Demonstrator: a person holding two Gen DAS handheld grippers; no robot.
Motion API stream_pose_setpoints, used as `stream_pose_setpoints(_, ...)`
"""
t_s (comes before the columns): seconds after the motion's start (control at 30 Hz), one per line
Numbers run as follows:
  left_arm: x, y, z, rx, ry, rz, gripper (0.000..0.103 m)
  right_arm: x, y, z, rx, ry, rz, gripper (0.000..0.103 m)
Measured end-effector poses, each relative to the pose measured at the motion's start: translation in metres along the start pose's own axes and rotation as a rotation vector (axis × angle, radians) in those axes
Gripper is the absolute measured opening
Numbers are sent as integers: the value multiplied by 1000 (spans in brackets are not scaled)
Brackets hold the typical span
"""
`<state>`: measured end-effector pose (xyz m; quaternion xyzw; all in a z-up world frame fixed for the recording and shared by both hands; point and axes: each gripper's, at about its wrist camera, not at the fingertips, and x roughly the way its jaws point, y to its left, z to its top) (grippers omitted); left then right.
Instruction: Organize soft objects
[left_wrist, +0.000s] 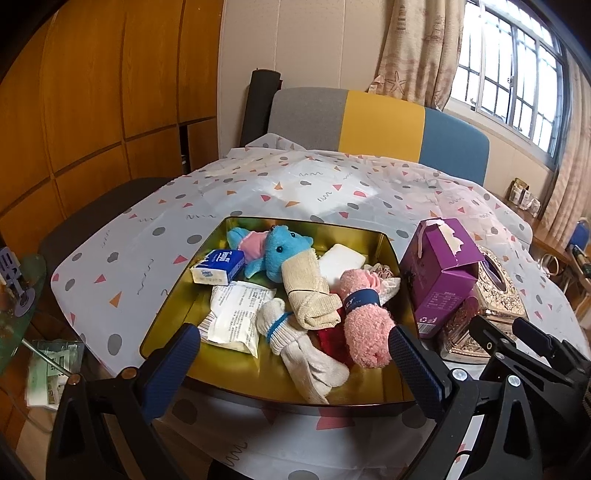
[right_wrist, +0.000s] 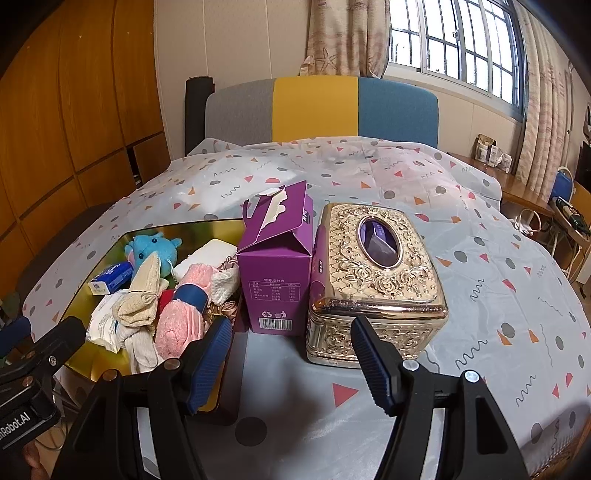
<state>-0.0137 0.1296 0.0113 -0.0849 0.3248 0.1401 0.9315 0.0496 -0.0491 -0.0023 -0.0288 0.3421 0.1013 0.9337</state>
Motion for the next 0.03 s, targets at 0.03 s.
stream_pose_setpoints(0.03, 1, 0, 0, 0, 4, 8, 103, 0, -1, 0, 2, -2, 2, 68)
